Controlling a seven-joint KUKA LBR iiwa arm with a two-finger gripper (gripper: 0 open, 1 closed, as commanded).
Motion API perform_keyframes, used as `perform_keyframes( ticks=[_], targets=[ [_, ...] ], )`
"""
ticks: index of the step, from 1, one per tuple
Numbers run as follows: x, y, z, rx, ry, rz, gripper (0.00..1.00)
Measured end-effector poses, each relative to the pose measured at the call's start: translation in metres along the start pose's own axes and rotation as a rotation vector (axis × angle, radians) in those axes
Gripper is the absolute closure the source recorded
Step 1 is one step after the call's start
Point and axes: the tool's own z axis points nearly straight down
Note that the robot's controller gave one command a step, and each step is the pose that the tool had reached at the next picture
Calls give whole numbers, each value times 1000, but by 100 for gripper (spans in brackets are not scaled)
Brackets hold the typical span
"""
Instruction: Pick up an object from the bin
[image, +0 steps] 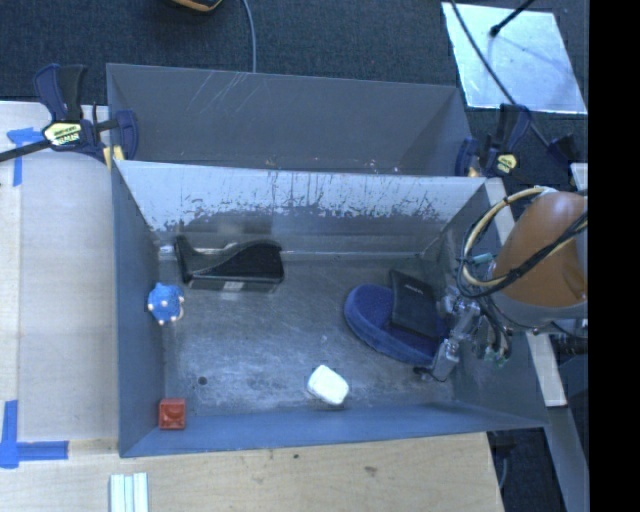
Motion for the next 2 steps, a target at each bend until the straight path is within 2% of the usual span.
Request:
perform_keyframes(
  ticks=[1,2],
  targets=[
    [0,1,0,-1,0,-4,0],
    [-1,0,0,-1,-1,-3,100]
  ],
)
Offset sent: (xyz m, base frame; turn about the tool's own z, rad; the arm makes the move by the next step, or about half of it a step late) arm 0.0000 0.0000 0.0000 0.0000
